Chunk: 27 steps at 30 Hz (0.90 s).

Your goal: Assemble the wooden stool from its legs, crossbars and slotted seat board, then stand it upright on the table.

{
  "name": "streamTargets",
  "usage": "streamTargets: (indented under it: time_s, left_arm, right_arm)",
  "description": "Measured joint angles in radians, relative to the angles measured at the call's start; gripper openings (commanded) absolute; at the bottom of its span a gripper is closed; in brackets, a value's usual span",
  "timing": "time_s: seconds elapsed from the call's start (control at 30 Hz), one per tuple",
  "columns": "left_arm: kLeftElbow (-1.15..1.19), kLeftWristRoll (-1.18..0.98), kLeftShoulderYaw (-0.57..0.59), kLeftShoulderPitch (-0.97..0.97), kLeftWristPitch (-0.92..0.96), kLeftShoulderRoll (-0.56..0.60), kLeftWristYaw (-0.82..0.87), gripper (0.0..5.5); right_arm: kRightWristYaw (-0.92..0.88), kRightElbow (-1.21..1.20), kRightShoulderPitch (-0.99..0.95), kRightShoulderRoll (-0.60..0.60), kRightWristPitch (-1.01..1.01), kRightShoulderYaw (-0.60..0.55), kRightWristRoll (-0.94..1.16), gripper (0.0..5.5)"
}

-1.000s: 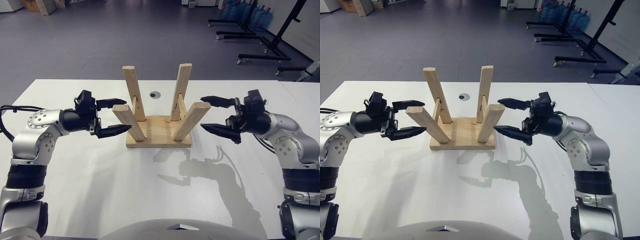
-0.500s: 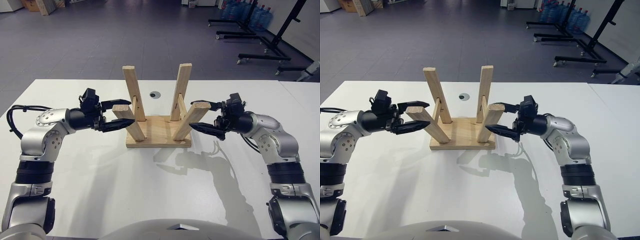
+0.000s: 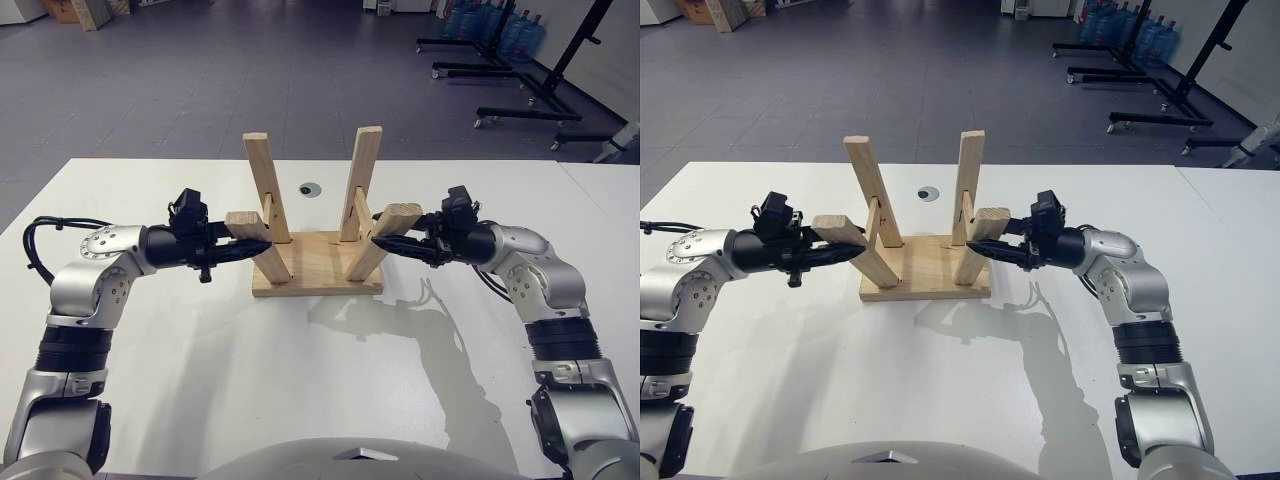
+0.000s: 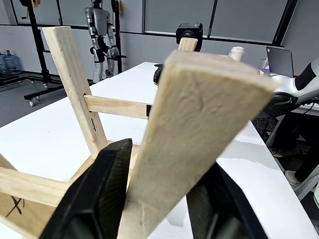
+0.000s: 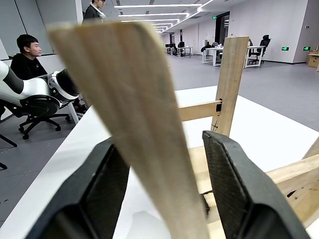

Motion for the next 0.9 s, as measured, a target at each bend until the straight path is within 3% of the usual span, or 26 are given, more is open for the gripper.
streamTargets:
  time_s: [0.13, 0.3, 0.37, 0.63, 0.9]
  left_arm:
    - [-0.009, -0.001, 0.003, -0.002, 0.003, 0.000, 0.002, 1.39]
    - [-0.030, -0.001, 0.003, 0.007, 0.003, 0.000, -0.004, 1.35]
    - [-0.039, -0.002, 0.003, 0.009, 0.005, 0.001, -0.006, 1.35]
    - [-0.058, -0.019, 0.002, 0.016, 0.023, 0.001, -0.001, 1.35]
    - [-0.183, -0.190, 0.046, 0.026, 0.274, 0.033, 0.082, 1.35]
  right_arm:
    - [0.003, -0.011, 0.012, 0.000, 0.000, 0.004, -0.002, 2.52]
    - [0.001, -0.016, 0.014, -0.002, 0.002, 0.009, -0.007, 1.55]
    - [0.009, -0.020, 0.014, -0.006, 0.004, 0.007, -0.007, 1.44]
    - [0.019, -0.040, 0.025, -0.021, 0.034, -0.011, 0.005, 1.38]
    - [-0.013, -0.127, 0.032, -0.060, 0.224, -0.065, 0.120, 1.38]
